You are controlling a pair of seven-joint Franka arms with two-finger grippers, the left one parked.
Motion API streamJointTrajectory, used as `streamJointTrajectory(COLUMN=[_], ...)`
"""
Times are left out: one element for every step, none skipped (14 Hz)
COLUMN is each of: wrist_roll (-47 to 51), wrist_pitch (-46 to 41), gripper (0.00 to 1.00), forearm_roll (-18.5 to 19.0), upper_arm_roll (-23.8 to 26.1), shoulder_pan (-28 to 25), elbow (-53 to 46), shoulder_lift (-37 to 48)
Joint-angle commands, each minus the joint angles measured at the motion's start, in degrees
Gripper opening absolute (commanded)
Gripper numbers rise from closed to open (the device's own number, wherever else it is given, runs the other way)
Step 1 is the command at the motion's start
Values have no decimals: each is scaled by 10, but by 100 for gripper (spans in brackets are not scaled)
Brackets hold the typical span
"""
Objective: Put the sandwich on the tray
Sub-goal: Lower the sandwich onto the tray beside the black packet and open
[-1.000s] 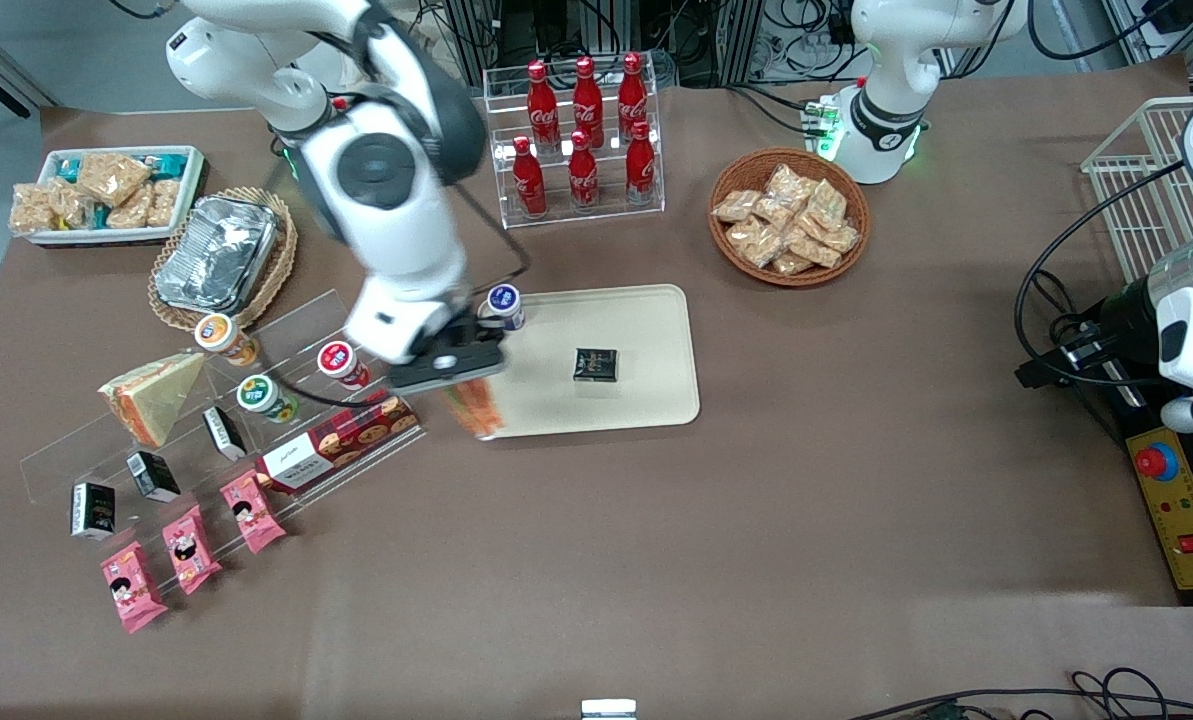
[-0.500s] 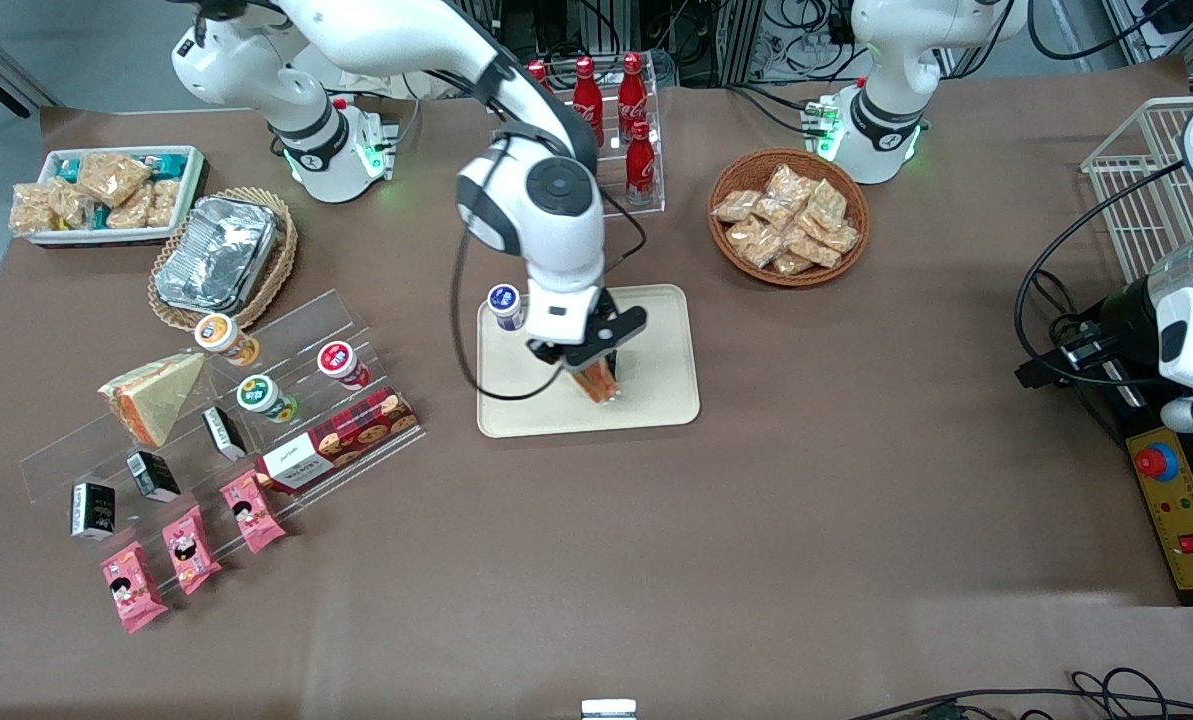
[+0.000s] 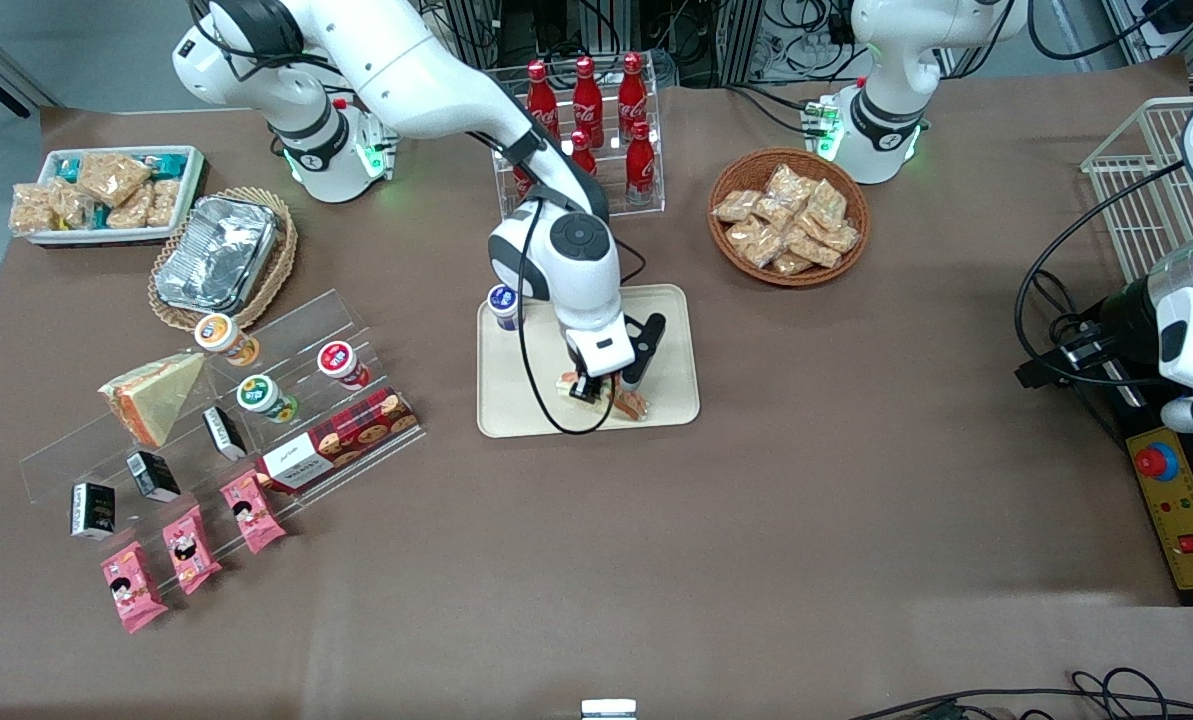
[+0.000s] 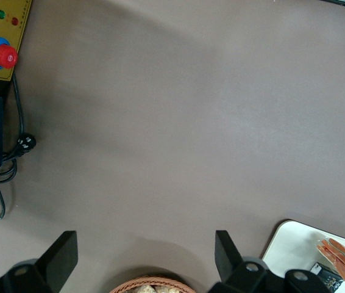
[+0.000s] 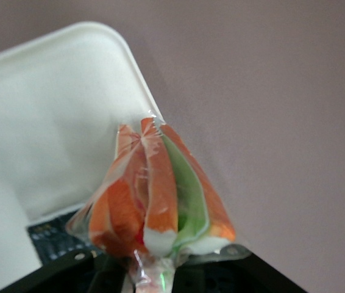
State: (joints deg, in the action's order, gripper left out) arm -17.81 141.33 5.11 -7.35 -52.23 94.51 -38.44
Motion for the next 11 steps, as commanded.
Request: streamJointTrajectory(wrist_roll=[-74, -101, -111, -112, -114, -115, -118, -121, -121, -122, -122], wrist_pitch=[9, 10, 10, 10, 10, 10, 10, 10, 10, 9, 8], gripper=[0, 0, 0, 26, 30, 61, 100, 100, 100, 100, 100], forearm_roll=[12, 11, 10, 10, 10, 10, 10, 10, 10, 9, 9], upper_arm_roll=[1, 1, 1, 1, 1, 1, 2, 2, 3, 3, 4], shoulder_pan=[12, 13, 20, 21, 23, 24, 25, 24, 24, 24, 24], elbow=[-11, -11, -11, -11, -11, -11, -11, -11, -10, -5, 1], shoulder_lift=[-11, -14, -16, -17, -19, -19, -18, -17, -16, -14, -9])
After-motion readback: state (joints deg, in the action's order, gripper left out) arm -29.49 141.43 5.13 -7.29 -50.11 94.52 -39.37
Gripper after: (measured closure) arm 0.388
